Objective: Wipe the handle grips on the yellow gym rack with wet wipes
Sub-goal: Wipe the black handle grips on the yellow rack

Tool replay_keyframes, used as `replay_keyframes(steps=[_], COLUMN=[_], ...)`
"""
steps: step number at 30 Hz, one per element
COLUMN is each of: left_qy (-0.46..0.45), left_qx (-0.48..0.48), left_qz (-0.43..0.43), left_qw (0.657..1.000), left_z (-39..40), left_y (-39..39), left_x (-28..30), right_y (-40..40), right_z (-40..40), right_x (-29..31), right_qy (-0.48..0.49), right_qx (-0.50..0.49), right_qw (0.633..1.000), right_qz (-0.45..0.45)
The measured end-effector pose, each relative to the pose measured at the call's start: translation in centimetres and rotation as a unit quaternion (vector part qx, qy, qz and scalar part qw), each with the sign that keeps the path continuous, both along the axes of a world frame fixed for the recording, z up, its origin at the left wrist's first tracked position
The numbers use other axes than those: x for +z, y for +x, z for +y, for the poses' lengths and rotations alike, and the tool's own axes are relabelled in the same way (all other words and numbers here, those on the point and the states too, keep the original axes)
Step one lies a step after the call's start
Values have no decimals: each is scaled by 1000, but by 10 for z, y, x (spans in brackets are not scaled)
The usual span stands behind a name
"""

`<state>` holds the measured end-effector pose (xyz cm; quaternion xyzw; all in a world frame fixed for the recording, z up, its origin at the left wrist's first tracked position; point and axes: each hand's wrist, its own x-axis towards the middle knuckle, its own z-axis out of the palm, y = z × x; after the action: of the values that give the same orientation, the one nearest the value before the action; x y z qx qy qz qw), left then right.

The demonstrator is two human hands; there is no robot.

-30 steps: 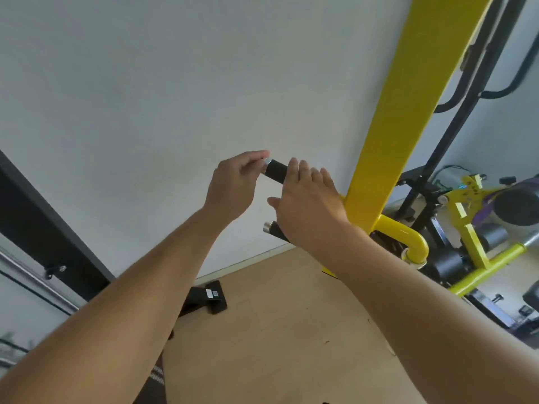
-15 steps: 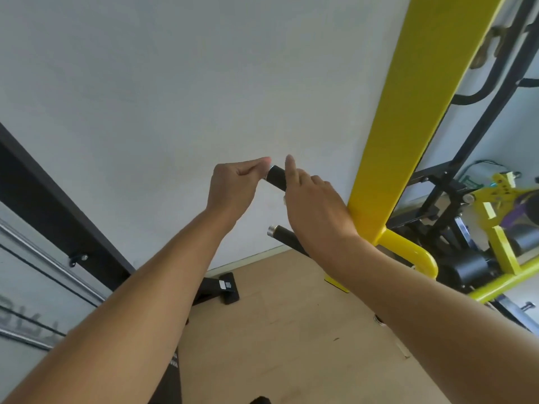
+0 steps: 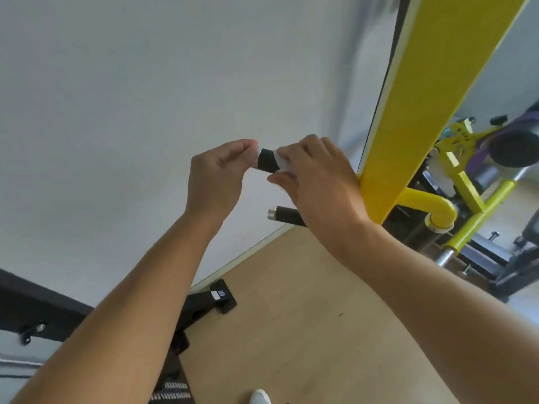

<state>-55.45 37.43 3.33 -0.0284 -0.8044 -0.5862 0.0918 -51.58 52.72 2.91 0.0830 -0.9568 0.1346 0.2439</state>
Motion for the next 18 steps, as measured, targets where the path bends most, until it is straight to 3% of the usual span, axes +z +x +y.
replay_keyframes(steps=[6, 9, 13, 18], left_qy=[-26, -44, -66, -37], left_qx=[-54, -80, -77, -69], left_qz=[39, 59, 111, 85], left_qw=[997, 994, 989, 993], left_z=[-6, -10, -9, -1], left_y=[-14, -7, 4, 19], left_x=[-1, -2, -9, -11], right_y=[1, -1, 28, 62], right_z=[-16, -22, -22, -8], right_x=[-26, -6, 22, 32], right_qy=[3, 12, 115, 247], right_qx=[14, 17, -41, -145], right_qw=[997, 1000, 986, 945], right_qz=[76, 1, -118, -157])
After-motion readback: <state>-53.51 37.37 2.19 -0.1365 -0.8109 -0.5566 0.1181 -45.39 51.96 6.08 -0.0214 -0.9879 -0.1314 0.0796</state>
